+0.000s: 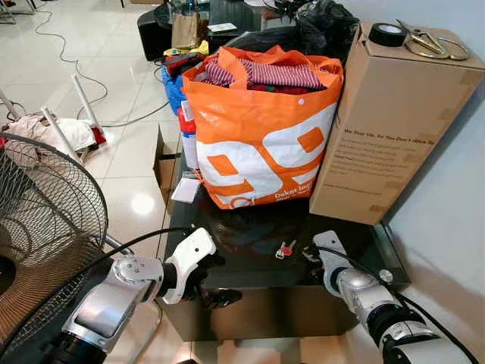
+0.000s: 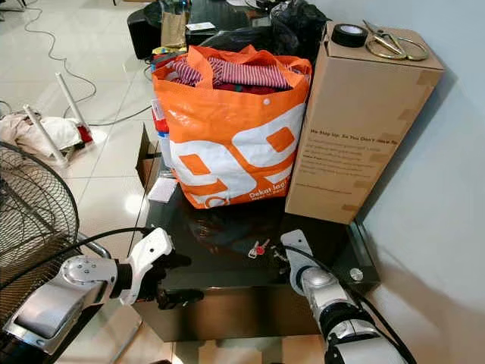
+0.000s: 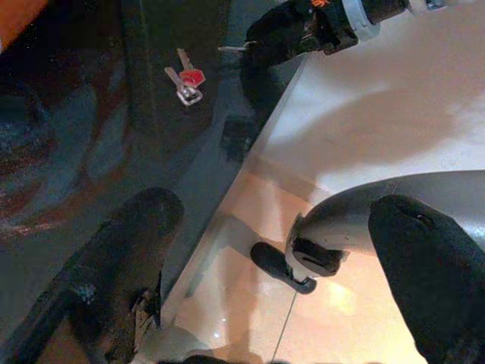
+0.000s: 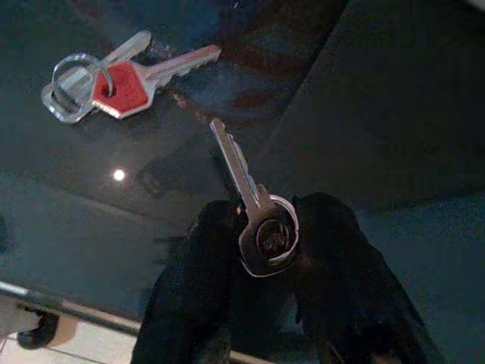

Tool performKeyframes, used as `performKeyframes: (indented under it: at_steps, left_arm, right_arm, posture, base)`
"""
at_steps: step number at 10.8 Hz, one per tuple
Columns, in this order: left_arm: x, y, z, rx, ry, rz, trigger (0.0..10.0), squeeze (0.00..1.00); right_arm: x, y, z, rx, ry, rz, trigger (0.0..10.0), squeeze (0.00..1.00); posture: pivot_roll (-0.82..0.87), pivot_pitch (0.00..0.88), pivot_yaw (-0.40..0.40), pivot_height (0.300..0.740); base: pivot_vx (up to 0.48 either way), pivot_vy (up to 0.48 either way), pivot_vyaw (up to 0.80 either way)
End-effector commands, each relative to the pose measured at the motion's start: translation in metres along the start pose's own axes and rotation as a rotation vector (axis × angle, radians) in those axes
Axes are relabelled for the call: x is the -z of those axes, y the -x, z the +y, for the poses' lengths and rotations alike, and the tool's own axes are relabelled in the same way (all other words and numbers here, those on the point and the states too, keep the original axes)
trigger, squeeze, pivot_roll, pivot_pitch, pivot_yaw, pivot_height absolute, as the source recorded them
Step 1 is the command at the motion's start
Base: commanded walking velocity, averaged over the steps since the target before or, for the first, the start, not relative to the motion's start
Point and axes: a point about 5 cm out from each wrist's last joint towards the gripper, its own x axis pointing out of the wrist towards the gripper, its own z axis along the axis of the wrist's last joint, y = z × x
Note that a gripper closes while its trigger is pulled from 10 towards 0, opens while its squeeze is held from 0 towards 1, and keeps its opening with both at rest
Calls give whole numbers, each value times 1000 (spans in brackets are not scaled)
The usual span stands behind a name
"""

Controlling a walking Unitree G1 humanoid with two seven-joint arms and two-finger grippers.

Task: Hang keys on a hook

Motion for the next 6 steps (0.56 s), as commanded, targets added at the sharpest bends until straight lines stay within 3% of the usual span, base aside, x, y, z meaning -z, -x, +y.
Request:
performKeyframes:
  at_steps: [1, 4, 6]
  left_arm:
    - [-3, 0, 1, -11, -19, -4, 10000, 220]
    - [-4, -1, 0, -13, -24, -9, 10000, 216]
    - [-6, -3, 2, -13, -30, -12, 10000, 212]
  right_arm:
    - [-14, 1, -6, 14, 14, -52, 0, 0]
    - [-30, 6, -18, 40, -26, -149, 0, 0]
    - [-28, 9, -23, 52, -61, -175, 0, 0]
  posture:
    - [-143, 0, 4, 740]
    - [-148, 0, 7, 740]
    - [-153, 0, 12, 740]
  base:
    - [0, 0, 0]
    - [0, 0, 0]
    - [0, 0, 0]
